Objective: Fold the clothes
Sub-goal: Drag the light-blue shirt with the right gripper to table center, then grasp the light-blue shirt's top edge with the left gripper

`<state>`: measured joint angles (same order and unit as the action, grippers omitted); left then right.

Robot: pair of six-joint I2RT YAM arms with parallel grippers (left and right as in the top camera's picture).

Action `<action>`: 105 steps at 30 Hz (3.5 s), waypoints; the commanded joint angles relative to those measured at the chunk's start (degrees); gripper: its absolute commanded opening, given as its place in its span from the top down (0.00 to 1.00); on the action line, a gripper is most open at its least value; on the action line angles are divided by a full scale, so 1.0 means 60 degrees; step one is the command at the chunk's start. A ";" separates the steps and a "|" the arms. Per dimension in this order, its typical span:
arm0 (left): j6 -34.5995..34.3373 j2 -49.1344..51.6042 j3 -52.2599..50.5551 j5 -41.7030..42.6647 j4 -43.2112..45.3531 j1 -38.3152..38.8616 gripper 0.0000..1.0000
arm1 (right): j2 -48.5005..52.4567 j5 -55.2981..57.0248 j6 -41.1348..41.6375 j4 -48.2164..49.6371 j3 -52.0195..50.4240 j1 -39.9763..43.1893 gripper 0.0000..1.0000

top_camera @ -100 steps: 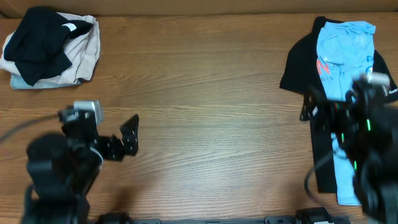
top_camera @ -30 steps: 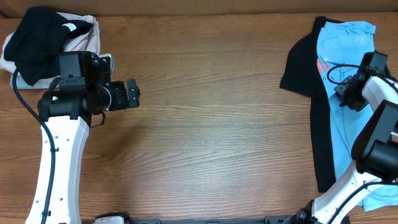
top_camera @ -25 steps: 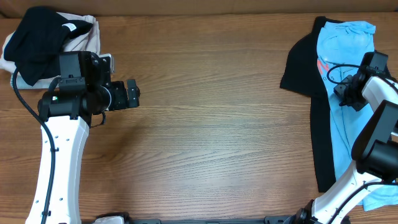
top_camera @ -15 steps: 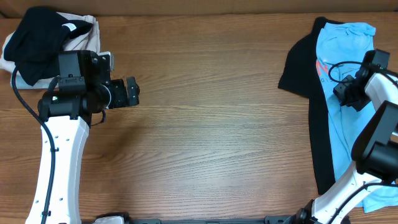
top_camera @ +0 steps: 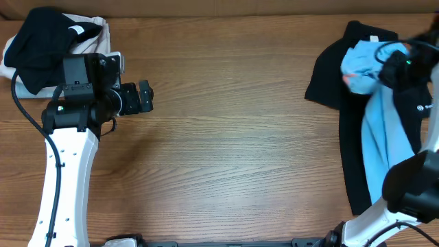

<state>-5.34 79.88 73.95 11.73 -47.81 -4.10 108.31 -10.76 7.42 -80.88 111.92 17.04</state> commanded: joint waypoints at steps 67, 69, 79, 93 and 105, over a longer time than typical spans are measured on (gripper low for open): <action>0.4069 0.5147 0.0200 -0.0018 0.0222 0.3544 0.41 | -0.0404 -0.0033 0.0510 -0.0572 0.0641 -0.2889 0.34; 0.4018 0.5278 0.0200 -0.0036 0.0226 0.3544 0.42 | -0.0404 -0.0029 0.0506 -0.0576 0.0641 -0.2889 0.34; 0.3056 0.5672 0.0200 -0.0565 0.0605 0.3544 0.51 | -0.0404 0.0146 0.0506 -0.0576 0.0590 -0.2889 0.33; 0.2743 0.5672 0.0200 -0.0098 0.1279 0.3588 0.71 | -0.0306 0.0149 0.0506 -0.0543 0.0590 -0.2889 0.30; 0.2543 0.5665 0.0219 -0.0295 0.0328 0.3574 0.96 | -0.0306 0.0146 0.0506 -0.0535 0.0590 -0.2889 0.30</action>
<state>11.16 113.19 74.30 10.26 -45.45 17.54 108.25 -10.15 10.48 -84.44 115.07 -0.36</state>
